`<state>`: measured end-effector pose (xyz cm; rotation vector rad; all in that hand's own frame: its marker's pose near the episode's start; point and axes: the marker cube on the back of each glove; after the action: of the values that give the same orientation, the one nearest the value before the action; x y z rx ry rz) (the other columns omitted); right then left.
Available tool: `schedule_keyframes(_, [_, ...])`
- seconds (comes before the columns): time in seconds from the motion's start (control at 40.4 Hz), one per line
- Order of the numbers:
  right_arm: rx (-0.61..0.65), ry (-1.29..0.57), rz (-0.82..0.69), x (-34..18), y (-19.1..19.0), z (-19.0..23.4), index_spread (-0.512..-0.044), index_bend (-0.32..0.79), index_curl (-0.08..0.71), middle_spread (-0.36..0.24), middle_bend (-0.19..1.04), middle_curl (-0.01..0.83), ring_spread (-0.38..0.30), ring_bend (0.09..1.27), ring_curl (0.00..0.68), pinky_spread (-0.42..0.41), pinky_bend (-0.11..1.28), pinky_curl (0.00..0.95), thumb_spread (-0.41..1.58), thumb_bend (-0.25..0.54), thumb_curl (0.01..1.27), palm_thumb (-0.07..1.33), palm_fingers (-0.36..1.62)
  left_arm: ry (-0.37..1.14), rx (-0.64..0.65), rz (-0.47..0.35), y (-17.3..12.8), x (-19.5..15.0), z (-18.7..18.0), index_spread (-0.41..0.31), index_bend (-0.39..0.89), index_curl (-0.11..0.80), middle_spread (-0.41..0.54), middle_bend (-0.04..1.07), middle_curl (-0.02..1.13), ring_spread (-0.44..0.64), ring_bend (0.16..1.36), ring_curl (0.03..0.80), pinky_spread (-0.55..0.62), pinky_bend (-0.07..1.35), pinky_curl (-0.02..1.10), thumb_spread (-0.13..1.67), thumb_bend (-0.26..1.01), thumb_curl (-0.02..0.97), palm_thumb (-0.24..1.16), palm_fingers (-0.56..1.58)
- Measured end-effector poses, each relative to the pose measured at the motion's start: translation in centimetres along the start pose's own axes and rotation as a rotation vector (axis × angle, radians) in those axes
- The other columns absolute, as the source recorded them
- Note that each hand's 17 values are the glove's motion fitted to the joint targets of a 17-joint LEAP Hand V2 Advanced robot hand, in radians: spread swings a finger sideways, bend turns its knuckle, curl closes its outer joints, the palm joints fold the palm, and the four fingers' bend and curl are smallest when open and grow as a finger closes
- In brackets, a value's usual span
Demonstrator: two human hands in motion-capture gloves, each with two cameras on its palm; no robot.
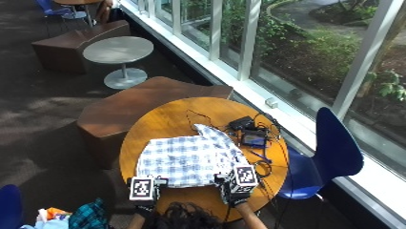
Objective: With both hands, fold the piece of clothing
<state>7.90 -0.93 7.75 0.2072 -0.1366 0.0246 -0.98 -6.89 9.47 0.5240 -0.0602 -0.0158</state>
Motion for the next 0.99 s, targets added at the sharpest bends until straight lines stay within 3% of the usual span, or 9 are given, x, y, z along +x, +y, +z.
schedule_keyframes(0.124, [0.029, 0.014, -0.068, 0.2, 0.6, -3.0, -0.306, 0.13, 0.355, -0.225, 0.34, 0.384, -0.268, 0.62, 0.378, -0.242, 0.46, 0.353, 1.25, 0.260, 0.38, 0.91, 1.39, 0.029, 0.025, 0.096, 1.4, -0.2, -4.7, -0.300, 0.23, 0.359, -0.305, 0.35, 0.43, -0.33, 0.61, 0.341, -0.24, 0.47, 0.32, 1.27, 0.17, 0.321, 0.59, 1.31])
schedule_keyframes(0.273, [-0.207, -0.035, -0.236, -0.8, 0.7, -6.6, -0.303, 0.12, 0.345, -0.244, 0.44, 0.438, -0.256, 0.80, 0.451, -0.337, 0.50, 0.378, 1.27, 0.256, 0.37, 0.94, 1.47, 0.116, -0.037, 0.278, 2.0, -0.4, -7.5, -0.321, 0.12, 0.345, -0.356, 0.43, 0.48, -0.37, 0.82, 0.423, -0.33, 0.62, 0.39, 1.30, 0.17, 0.319, 0.64, 1.46])
schedule_keyframes(0.397, [-0.325, -0.073, -0.309, -1.3, -4.2, -7.2, -0.298, 0.11, 0.333, -0.230, 0.60, 0.501, -0.235, 0.89, 0.500, -0.321, 0.64, 0.430, 1.30, 0.209, 0.34, 0.87, 1.49, 0.156, -0.122, 0.305, -0.3, -2.6, -7.0, -0.323, 0.12, 0.339, -0.383, 0.55, 0.52, -0.38, 0.94, 0.483, -0.37, 0.80, 0.46, 1.34, 0.16, 0.307, 0.64, 1.45])
schedule_keyframes(0.52, [-0.356, -0.011, -0.322, -2.8, -11.9, -5.7, -0.290, 0.25, 0.384, -0.217, 0.75, 0.568, -0.221, 0.93, 0.535, -0.289, 0.69, 0.471, 1.28, 0.094, 0.29, 0.72, 1.50, 0.145, -0.281, 0.284, -4.4, -3.9, -4.4, -0.325, 0.17, 0.358, -0.396, 0.68, 0.57, -0.39, 1.02, 0.530, -0.38, 0.91, 0.52, 1.37, 0.16, 0.297, 0.64, 1.40])
schedule_keyframes(0.719, [-0.329, 0.153, -0.273, -4.5, -21.5, 0.6, -0.276, 0.50, 0.483, -0.195, 0.86, 0.639, -0.205, 0.97, 0.578, -0.254, 0.75, 0.515, 1.25, -0.031, 0.25, 0.54, 1.47, 0.101, -0.473, 0.255, -11.1, -4.3, 2.1, -0.334, 0.21, 0.408, -0.396, 0.78, 0.62, -0.39, 1.08, 0.577, -0.38, 0.98, 0.58, 1.39, 0.14, 0.286, 0.64, 1.33])
schedule_keyframes(0.892, [-0.295, 0.313, -0.263, -4.9, -22.7, 2.5, -0.253, 0.67, 0.552, -0.180, 0.92, 0.687, -0.196, 1.01, 0.609, -0.236, 0.79, 0.545, 1.25, -0.025, 0.25, 0.49, 1.42, 0.085, -0.516, 0.246, -13.5, -4.0, 7.1, -0.341, 0.25, 0.448, -0.392, 0.82, 0.65, -0.39, 1.11, 0.603, -0.38, 1.01, 0.60, 1.41, 0.14, 0.278, 0.65, 1.30])
schedule_keyframes(0.991, [-0.301, 0.346, -0.248, -4.7, -22.0, 3.5, -0.243, 0.71, 0.575, -0.174, 0.95, 0.711, -0.193, 1.03, 0.627, -0.230, 0.81, 0.558, 1.25, -0.017, 0.25, 0.49, 1.39, 0.091, -0.524, 0.212, -13.2, -3.6, 7.7, -0.344, 0.25, 0.464, -0.389, 0.83, 0.65, -0.39, 1.12, 0.613, -0.38, 1.02, 0.62, 1.42, 0.13, 0.275, 0.65, 1.28])
